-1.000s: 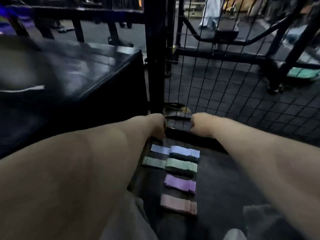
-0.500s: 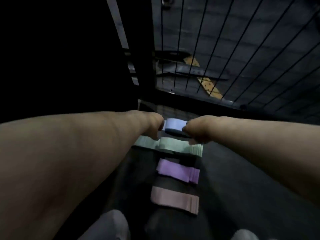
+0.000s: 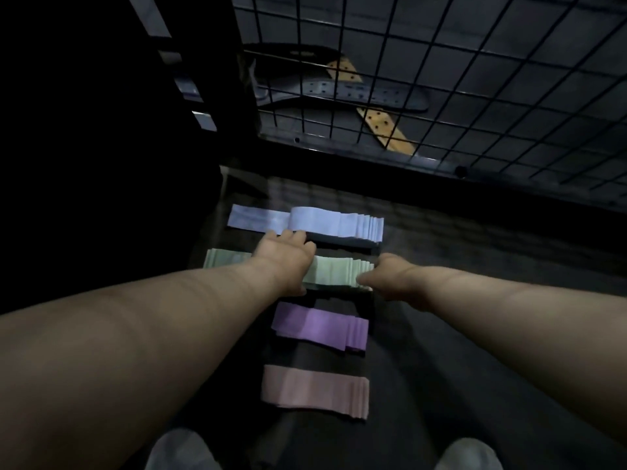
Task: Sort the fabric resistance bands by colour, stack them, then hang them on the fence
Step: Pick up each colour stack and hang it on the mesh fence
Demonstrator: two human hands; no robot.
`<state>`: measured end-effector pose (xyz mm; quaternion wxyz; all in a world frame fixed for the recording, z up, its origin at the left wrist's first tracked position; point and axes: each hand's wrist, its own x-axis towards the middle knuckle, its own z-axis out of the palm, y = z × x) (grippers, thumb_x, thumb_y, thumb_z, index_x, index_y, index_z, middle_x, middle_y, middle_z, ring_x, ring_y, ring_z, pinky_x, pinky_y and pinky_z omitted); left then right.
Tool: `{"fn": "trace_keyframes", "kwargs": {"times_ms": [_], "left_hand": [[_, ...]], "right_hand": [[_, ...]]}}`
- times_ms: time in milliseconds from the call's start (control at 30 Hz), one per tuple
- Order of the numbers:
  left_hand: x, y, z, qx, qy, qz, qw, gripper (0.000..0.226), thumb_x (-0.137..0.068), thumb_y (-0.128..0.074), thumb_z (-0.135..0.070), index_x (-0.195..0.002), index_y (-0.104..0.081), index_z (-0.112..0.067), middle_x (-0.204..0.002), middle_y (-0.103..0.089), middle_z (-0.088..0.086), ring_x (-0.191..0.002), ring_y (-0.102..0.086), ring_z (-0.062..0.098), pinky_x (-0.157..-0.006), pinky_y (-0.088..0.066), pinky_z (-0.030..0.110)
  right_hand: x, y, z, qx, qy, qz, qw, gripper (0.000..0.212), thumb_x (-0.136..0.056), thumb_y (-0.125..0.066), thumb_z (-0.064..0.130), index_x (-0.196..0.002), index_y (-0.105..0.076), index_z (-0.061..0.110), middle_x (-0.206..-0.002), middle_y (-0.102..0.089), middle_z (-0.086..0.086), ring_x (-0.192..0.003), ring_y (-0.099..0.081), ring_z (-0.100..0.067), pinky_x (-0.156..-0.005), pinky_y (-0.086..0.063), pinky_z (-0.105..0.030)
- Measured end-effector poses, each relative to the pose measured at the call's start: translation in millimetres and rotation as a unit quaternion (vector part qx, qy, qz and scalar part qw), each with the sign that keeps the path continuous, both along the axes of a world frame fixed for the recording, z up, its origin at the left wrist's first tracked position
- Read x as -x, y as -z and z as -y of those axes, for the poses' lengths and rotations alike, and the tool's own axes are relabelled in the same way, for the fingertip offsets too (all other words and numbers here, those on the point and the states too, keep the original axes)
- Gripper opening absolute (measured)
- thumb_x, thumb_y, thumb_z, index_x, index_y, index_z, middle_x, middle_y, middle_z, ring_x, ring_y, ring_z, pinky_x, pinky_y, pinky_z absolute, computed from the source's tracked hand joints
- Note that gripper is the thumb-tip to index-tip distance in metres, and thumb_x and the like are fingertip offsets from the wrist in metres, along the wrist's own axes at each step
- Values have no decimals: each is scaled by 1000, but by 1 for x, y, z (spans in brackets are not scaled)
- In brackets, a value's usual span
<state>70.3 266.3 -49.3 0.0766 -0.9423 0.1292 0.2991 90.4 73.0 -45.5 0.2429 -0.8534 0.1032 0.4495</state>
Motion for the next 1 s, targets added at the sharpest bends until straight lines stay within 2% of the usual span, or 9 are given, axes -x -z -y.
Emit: {"fn": "trace_keyframes", "kwargs": {"times_ms": [133,267,433,567,667,767,867,933,1000], "left_hand": [[3,7,0,25,-16,10,1000,55,-80,-69,-48,-123,-47,-23,-128,-46,1,-124,-44,22,-99,-35,38],[5,9,-5,67,-55,22,996,57,-81,-66,-53,-129,-48,-30,-131,-42,-2,-125,-42,20,-100,-33,38],[9,11,-7,119,-92,34,988,56,-83,-62,-55,-133,-47,-36,-133,-40,-7,-126,-41,16,-104,-29,36],[8,15,-5,176,-101,47,978,52,-84,-61,-55,-132,-49,-40,-131,-41,-12,-128,-38,12,-108,-25,34],[8,18,3,193,-83,54,976,51,-85,-61,-55,-132,-51,-40,-131,-43,-13,-126,-39,11,-108,-25,33],[8,21,11,194,-73,60,976,47,-86,-60,-55,-130,-53,-39,-131,-44,-12,-125,-40,13,-107,-26,35],[8,25,16,193,-63,62,977,45,-86,-60,-57,-127,-56,-38,-132,-45,-9,-125,-41,15,-105,-27,36],[8,27,18,190,-60,67,978,46,-86,-60,-56,-128,-55,-37,-132,-45,-8,-124,-41,16,-104,-28,35],[8,29,18,186,-60,72,978,49,-85,-63,-55,-130,-53,-37,-132,-45,-7,-123,-41,16,-103,-28,35]], "right_hand": [[4,5,-3,6,14,18,1000,56,-91,-65,36,-132,-44,4,-131,-52,-13,-118,-56,-29,-98,-49,-39],[5,15,-7,30,40,53,997,77,-86,-67,50,-144,-30,13,-144,-42,-14,-127,-48,-33,-105,-44,-43],[7,19,-13,9,-23,120,992,60,-88,-68,38,-138,-37,30,-134,-42,-11,-117,-53,-33,-97,-48,-38],[10,20,-16,0,-48,128,991,41,-91,-63,34,-128,-46,26,-125,-44,-11,-109,-55,-32,-92,-49,-37],[11,20,-13,-9,-45,133,990,35,-92,-62,28,-124,-49,23,-123,-46,-11,-106,-55,-30,-89,-50,-36],[13,22,-9,-26,-4,128,991,34,-92,-58,28,-124,-50,21,-123,-50,-10,-106,-57,-27,-90,-52,-37],[17,21,-9,-63,70,107,990,33,-96,-49,36,-124,-51,20,-126,-53,-9,-107,-55,-24,-93,-50,-37],[17,23,-10,-86,109,92,986,38,-94,-54,43,-123,-49,20,-126,-52,-8,-107,-56,-23,-91,-52,-39],[18,26,-13,-80,133,81,985,54,-85,-67,49,-125,-44,20,-126,-49,-7,-109,-58,-26,-90,-55,-45]]}}
